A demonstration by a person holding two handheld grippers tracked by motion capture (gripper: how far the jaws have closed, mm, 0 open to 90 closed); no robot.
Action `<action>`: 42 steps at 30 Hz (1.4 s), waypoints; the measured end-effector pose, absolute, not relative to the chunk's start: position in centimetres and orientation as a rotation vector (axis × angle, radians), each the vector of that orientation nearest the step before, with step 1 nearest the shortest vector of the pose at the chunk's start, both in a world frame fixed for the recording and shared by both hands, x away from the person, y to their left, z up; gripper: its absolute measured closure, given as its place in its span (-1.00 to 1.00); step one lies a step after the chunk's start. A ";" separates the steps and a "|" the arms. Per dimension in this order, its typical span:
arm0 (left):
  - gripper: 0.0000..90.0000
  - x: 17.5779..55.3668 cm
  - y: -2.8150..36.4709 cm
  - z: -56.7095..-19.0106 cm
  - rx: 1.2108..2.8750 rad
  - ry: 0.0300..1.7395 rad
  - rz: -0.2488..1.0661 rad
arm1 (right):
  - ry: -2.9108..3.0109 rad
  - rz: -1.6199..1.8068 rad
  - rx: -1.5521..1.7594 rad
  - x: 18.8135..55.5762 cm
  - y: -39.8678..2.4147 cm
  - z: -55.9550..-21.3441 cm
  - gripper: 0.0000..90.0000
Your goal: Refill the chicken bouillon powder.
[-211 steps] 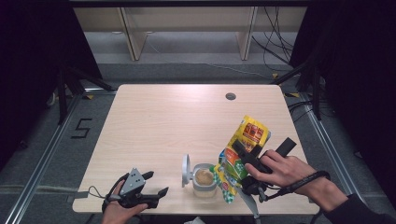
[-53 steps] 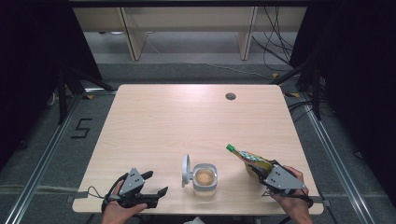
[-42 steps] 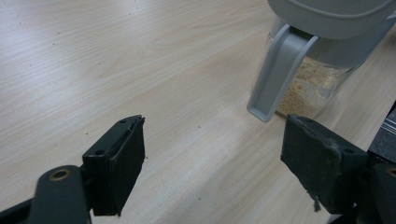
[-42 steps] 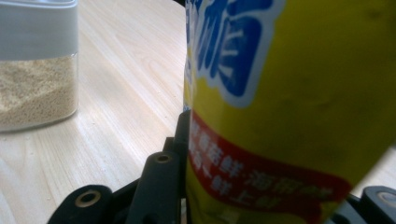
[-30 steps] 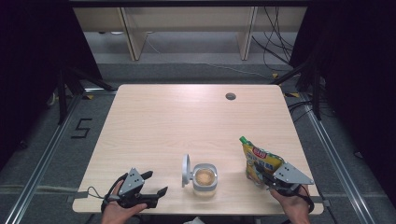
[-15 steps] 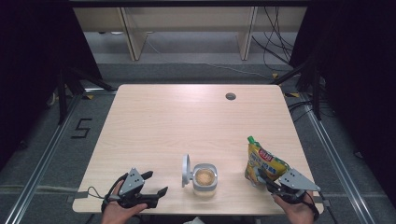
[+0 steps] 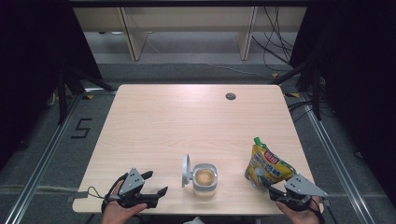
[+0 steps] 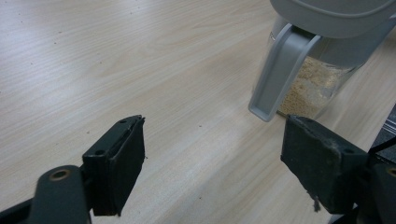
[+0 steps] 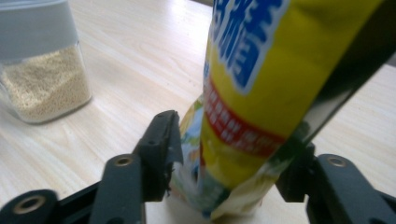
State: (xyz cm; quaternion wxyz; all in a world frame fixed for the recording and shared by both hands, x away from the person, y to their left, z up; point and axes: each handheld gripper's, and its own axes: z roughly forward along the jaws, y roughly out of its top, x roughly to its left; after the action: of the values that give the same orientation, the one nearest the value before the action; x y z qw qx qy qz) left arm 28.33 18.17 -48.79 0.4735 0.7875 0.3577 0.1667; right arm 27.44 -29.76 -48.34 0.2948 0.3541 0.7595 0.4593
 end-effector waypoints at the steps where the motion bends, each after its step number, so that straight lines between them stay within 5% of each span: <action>1: -0.53 28.4 18.2 -48.8 1.926 0.874 0.407 | 2.027 1.236 0.944 27.4 -29.8 -48.5 -0.05; 19: -0.54 28.5 18.2 -48.5 1.914 0.880 0.400 | 2.055 1.163 1.179 24.3 -30.3 -48.5 -0.37; 42: -0.56 28.2 17.5 -46.8 1.899 0.830 0.371 | 2.148 1.161 1.104 21.9 -29.9 -48.9 -0.41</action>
State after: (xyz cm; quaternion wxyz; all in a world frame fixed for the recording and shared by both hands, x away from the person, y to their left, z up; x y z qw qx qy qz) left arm 28.24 17.49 -46.79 0.4953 0.7836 0.3423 0.1533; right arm 21.88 -29.88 -48.91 0.2288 0.4010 0.7803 0.4219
